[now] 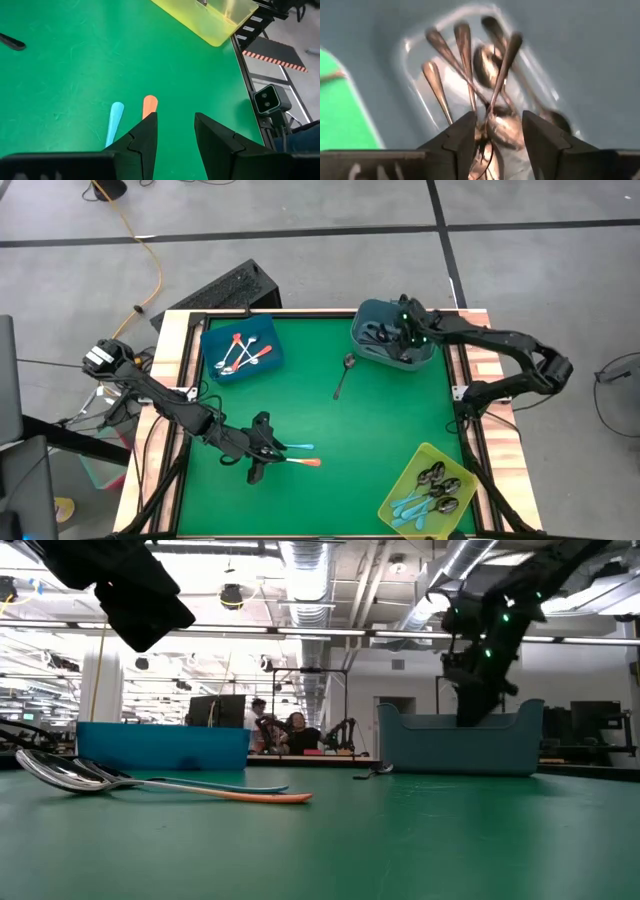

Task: Sort silverware by color (type)
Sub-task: Put the orange spoon into the dark blue bin

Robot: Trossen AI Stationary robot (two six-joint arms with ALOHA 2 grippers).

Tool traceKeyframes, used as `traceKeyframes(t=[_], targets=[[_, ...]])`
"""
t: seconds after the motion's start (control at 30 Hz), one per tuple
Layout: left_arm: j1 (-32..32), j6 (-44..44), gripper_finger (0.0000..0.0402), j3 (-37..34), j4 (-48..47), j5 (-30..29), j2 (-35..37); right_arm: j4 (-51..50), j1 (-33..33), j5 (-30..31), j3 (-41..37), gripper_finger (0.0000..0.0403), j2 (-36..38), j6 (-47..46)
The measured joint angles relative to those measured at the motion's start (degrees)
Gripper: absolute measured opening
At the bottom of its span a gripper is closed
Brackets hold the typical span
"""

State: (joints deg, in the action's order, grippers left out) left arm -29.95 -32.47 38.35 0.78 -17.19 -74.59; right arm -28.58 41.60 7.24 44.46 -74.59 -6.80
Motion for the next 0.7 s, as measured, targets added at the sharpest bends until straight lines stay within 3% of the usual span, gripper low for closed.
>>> traceKeyframes(t=[0.4,0.7], targets=[[2.3,3.1,0.0114,0.0,0.0,2.5,0.0,-8.0,0.0,-4.6,19.4,0.0167,2.8,4.6],[3.2,4.8,0.0114,0.0,0.0,3.3,0.0,-9.3,-0.1,-6.0,26.7,0.0166,15.4,6.3]])
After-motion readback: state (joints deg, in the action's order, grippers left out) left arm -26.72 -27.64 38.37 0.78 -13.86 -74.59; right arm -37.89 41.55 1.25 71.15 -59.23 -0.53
